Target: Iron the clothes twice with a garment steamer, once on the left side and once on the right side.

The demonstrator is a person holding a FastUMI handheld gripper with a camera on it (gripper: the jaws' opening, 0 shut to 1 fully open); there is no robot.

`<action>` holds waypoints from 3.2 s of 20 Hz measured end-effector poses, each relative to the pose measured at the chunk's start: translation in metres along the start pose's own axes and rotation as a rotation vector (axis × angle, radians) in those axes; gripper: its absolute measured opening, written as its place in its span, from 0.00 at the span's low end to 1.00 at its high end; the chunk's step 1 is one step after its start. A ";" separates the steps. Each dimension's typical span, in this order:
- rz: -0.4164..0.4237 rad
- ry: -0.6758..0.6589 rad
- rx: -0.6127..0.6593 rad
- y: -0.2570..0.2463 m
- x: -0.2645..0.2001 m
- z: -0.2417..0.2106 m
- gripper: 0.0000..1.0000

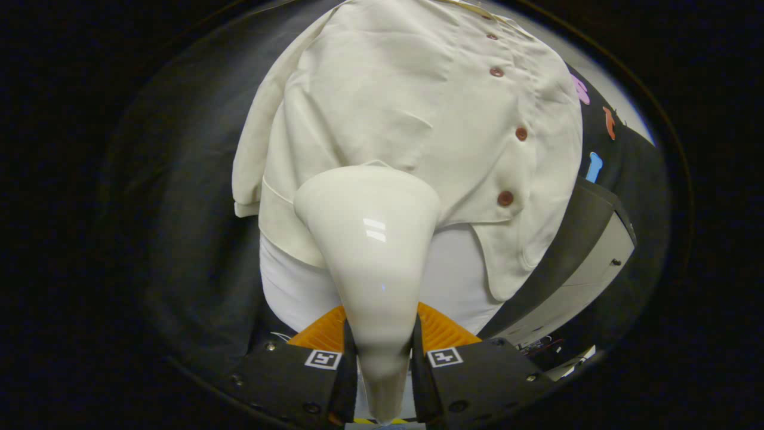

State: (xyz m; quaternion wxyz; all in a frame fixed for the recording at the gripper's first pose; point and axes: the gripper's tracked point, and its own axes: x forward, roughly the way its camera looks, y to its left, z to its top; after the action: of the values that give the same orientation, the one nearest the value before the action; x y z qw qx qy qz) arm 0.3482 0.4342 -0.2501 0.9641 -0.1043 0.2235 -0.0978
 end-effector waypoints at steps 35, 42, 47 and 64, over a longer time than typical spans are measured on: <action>0.071 -0.378 0.215 -0.222 -0.230 0.241 0.37; 0.041 -0.357 0.203 -0.237 -0.180 0.287 0.37; 0.026 -0.292 0.184 -0.236 -0.129 0.303 0.37; -0.022 -0.152 0.156 -0.214 -0.062 0.203 0.38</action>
State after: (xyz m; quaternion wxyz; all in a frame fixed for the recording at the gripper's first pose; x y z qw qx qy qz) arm 0.3545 0.2756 0.0058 0.9824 -0.0385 0.1401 -0.1175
